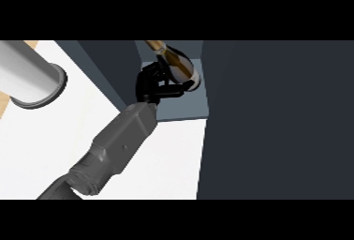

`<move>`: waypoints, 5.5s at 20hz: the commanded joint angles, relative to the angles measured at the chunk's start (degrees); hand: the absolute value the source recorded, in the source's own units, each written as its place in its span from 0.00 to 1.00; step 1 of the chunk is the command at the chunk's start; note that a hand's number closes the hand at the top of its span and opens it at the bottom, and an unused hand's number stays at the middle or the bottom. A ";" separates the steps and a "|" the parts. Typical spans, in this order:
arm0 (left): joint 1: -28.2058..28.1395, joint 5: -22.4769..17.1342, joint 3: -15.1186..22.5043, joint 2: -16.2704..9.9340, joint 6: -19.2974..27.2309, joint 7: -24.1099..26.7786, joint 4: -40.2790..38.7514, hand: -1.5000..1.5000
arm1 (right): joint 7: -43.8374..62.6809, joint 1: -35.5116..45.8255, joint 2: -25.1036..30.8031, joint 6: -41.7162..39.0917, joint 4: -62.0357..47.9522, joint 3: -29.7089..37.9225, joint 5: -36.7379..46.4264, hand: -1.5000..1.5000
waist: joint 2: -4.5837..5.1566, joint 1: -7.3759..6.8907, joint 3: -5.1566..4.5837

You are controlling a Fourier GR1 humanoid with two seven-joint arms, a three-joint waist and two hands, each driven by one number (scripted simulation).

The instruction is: Pick up the wine, place it into the cabinet and close the cabinet

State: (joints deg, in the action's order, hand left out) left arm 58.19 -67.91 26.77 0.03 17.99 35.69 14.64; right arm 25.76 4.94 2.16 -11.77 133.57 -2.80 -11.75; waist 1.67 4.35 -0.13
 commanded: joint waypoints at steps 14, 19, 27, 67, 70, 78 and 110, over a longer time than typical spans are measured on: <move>-2.71 -8.32 7.12 -0.03 1.88 2.00 6.18 1.00 | -2.35 -0.15 -0.80 -1.26 -1.62 -1.77 -0.59 0.00 | 0.07 3.22 0.04; -2.95 -12.93 8.32 -0.05 4.85 3.78 9.16 1.00 | -0.35 1.91 -0.38 -0.68 -1.80 -2.27 -0.14 0.00 | 0.05 3.42 0.01; -3.50 -17.96 8.91 -0.07 4.43 8.93 7.87 0.00 | -1.61 1.78 -0.33 -1.32 -2.46 -1.71 -0.95 0.00 | 0.35 3.67 0.01; -0.68 -19.97 23.48 -0.04 5.83 14.71 11.57 0.00 | 0.52 -3.64 -0.32 0.67 1.94 -1.25 -0.04 0.00 | -1.27 -2.04 0.12; -2.84 -21.19 26.79 -0.04 10.02 16.33 16.61 0.00 | 0.13 -1.59 -0.54 0.92 0.61 -2.46 2.01 0.00 | -1.19 -1.63 0.11; -8.21 -18.49 28.15 -0.04 16.06 20.71 25.52 0.00 | 2.77 -0.42 1.61 0.59 0.87 0.39 -0.02 0.00 | -1.53 -3.06 0.13; -38.77 7.34 27.90 -31.30 11.45 6.64 80.86 1.00 | 5.31 -5.79 7.48 -8.16 9.97 -2.59 -6.49 1.00 | -2.02 -4.52 0.13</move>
State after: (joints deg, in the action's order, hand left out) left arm 22.57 -61.59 54.93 -27.39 30.66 43.28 89.92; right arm 27.82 2.30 8.44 -17.45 136.58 -1.62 -15.69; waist -0.27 -0.35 0.03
